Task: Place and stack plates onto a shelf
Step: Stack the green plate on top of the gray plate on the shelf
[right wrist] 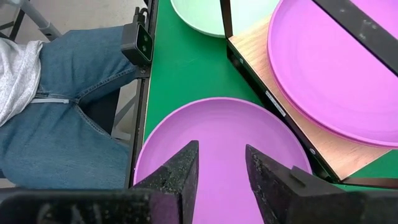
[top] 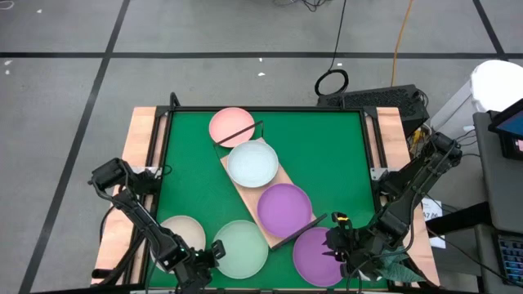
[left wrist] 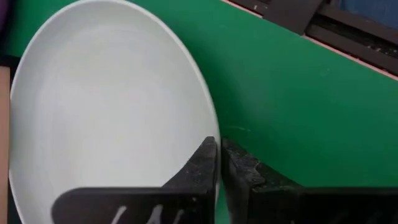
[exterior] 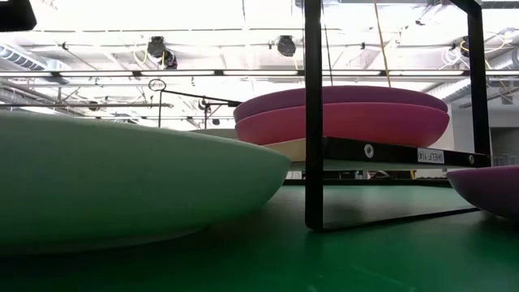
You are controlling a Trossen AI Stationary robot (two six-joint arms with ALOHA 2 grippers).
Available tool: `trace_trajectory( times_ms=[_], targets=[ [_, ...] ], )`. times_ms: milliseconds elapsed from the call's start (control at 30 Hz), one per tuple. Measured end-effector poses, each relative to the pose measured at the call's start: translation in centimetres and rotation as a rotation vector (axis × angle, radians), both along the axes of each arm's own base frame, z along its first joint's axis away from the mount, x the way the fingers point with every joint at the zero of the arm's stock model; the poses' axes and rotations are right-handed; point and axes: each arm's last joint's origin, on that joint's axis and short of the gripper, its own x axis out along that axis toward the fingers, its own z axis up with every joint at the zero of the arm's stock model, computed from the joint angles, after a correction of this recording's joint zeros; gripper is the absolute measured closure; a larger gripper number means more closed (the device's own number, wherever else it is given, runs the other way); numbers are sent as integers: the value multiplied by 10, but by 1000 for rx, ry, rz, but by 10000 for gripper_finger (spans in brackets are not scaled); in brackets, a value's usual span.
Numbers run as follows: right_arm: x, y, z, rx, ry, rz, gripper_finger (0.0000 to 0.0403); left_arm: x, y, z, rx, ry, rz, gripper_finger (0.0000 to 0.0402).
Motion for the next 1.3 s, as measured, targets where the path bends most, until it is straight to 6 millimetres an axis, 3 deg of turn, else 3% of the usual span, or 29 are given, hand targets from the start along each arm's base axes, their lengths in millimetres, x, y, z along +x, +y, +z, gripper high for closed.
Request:
trace_trajectory(
  times_ms=[200,700,867,1033,1300],
  targets=[
    [0,0,0,-6,-3,5,289,-1,1,7,9,-21,-22,391],
    [0,0,0,-13,-7,8,289,-35,23,93,-145,-127,-85,394],
    [0,-1,0,-30,-21,5,289,-43,40,103,-40,-160,-36,394],
    [0,-1,0,-32,-23,4,289,-32,59,105,75,-188,1,394],
    [2,0,2,-65,-66,41,289,7,104,105,210,-189,69,394]
  ],
)
